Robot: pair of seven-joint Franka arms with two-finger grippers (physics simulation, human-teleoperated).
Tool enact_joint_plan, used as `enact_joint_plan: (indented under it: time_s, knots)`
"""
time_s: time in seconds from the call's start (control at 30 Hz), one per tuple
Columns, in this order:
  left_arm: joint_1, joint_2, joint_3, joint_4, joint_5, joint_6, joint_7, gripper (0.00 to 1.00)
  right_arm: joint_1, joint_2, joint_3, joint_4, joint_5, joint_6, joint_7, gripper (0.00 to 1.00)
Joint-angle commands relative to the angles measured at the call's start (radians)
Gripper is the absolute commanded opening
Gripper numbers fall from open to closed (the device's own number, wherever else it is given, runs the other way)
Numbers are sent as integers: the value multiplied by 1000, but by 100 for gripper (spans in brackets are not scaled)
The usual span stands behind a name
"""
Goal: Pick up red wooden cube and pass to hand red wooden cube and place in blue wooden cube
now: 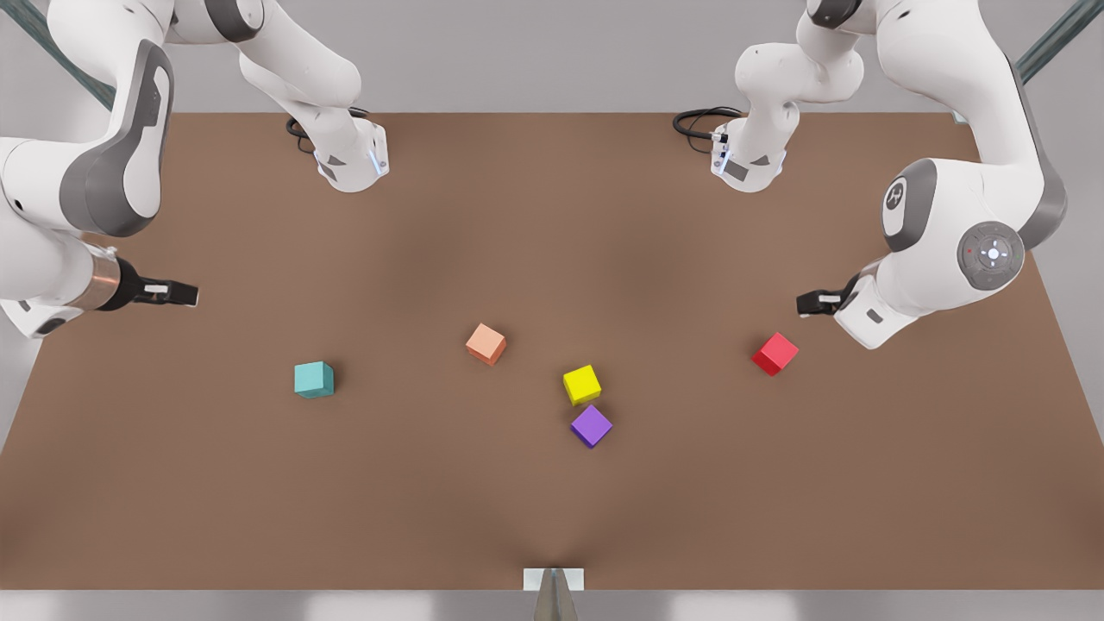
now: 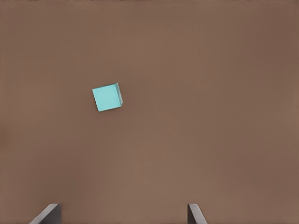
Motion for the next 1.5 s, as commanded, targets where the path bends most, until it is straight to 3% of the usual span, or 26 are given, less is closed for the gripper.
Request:
enact_joint_plan:
  time_s: [0.0,0.13,0.3,0.43,1.47]
  knots:
    - [0,1,0,-1,-1,19,-60,100,0,-1,1,0,-2,16,-9,100]
    - [2,113,8,-45,-5,83,-189,100,0,0,-2,11,4,16,-12,100]
    - [0,156,109,-380,-79,545,-353,100,-3,10,0,11,7,13,-17,100]
    - [0,156,123,-486,-105,699,-533,100,-4,14,0,12,9,8,-17,100]
    - [-17,277,121,-602,-122,838,-695,100,-6,23,-2,11,13,1,-21,100]
